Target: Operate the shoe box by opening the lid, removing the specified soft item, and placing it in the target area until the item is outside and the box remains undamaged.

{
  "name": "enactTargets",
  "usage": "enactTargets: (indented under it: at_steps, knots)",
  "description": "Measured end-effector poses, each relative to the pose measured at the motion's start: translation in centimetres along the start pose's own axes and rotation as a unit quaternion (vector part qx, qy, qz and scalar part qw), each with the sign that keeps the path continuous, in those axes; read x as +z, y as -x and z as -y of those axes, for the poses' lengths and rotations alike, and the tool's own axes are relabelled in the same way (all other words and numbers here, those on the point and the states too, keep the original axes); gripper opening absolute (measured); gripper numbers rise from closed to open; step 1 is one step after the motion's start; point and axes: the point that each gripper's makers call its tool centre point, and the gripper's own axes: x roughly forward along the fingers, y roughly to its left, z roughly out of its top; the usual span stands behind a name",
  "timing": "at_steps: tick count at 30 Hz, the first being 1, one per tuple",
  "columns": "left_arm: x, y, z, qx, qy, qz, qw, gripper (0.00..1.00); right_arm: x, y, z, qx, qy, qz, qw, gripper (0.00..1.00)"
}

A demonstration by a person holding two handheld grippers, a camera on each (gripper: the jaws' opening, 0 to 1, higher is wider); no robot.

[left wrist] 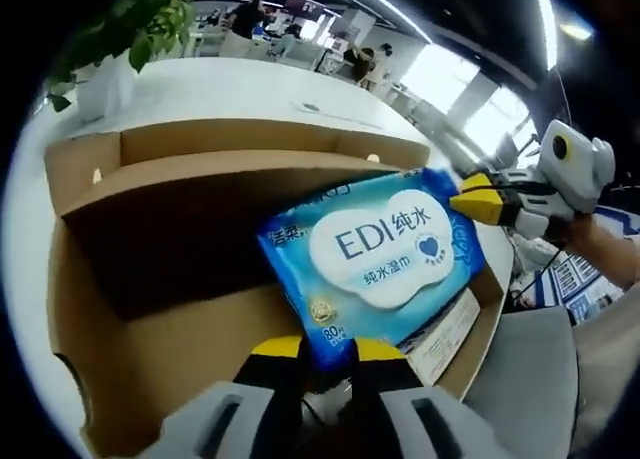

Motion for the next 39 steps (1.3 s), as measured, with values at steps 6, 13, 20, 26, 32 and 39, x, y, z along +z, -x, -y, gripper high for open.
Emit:
enactTargets:
  at_steps: [6, 13, 20, 26, 32, 39]
  knots:
    - [0.2, 0.0, -0.2, 0.009, 0.041, 0.012, 0.9991, 0.05, 0.1, 0.1, -0.1, -0.003, -0.010, 0.005, 0.9999, 0.00]
    - [0.4, 0.9, 0.6, 0.012, 0.029, 0.012, 0.9994, 0.01, 0.0, 0.3, -0.1, 0.000, -0.028, 0.005, 0.9996, 0.00]
    - [0.7, 2.4, 0.6, 0.014, 0.024, 0.019, 0.9994, 0.01, 0.6, 0.7, -0.6, 0.010, -0.052, 0.017, 0.9985, 0.00]
    - [1.0, 3.5, 0.9, 0.016, 0.024, 0.032, 0.9991, 0.00, 1.1, 1.1, -1.0, 0.017, -0.063, 0.027, 0.9975, 0.00]
    - [1.3, 4.4, 1.2, 0.015, 0.036, 0.047, 0.9981, 0.00, 1.8, 1.7, -1.1, 0.024, -0.075, 0.037, 0.9963, 0.00]
    - [2.2, 5.6, 2.5, 0.010, 0.026, 0.061, 0.9977, 0.00, 2.4, 2.8, -0.6, 0.026, -0.091, 0.050, 0.9942, 0.00]
